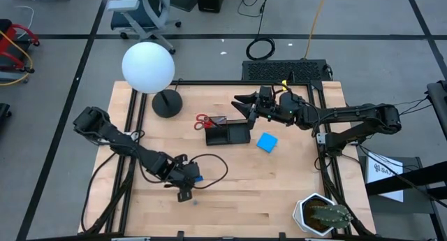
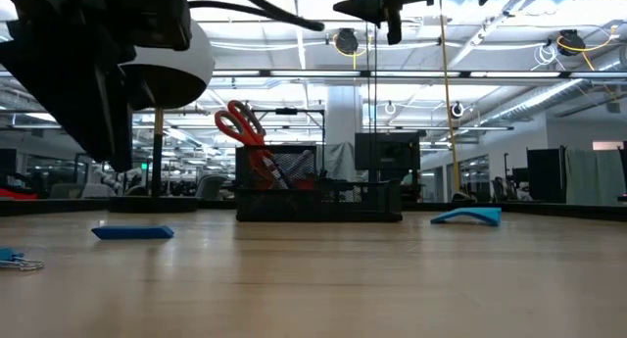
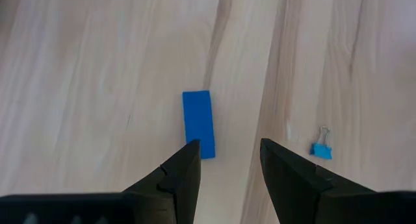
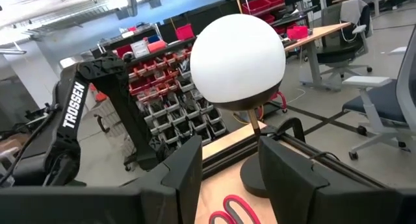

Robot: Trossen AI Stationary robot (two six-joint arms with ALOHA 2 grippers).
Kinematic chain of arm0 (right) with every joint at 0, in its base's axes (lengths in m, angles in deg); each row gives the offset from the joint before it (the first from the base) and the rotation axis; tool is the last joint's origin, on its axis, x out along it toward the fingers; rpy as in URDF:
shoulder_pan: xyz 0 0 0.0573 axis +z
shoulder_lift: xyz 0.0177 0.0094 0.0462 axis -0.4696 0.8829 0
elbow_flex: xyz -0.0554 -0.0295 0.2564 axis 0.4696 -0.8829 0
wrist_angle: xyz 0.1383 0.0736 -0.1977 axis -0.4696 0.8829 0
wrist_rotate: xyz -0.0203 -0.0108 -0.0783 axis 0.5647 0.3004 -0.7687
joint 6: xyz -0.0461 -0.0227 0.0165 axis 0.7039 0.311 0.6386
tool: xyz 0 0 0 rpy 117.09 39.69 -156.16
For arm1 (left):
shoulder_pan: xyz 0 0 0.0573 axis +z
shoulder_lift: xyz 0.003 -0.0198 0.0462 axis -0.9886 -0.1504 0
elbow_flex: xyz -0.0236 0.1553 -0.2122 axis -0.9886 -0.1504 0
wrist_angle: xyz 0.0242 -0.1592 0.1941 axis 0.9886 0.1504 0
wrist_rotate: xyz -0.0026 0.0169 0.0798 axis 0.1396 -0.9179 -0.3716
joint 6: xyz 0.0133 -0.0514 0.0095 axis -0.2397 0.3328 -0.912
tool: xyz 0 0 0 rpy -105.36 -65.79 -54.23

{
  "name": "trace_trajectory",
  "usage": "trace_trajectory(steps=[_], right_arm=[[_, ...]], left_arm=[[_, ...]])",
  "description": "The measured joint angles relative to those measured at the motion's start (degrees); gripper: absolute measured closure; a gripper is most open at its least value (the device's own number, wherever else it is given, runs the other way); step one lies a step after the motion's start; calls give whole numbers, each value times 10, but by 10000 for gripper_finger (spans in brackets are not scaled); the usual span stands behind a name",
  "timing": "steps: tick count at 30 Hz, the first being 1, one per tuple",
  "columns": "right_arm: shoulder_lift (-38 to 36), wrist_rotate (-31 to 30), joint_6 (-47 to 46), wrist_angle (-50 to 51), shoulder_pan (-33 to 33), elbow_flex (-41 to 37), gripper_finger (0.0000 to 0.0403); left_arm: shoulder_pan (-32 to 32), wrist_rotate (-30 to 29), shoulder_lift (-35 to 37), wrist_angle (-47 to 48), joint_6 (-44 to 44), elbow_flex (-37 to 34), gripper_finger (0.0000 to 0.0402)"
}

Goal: Pick and place office supplies into organizer
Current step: Put the blue eraser into the black desk organizer

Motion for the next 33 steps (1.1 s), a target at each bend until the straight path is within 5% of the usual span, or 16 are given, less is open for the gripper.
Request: trace_trajectory(steps=[24,33], right_arm=[[0,-1,0,20,0,0,261],[0,0,-1,21,0,0,261]], left_arm=[[48,11,-6,-18,-78,-5,238],[47,49,-76,-36,-72,-6,238]])
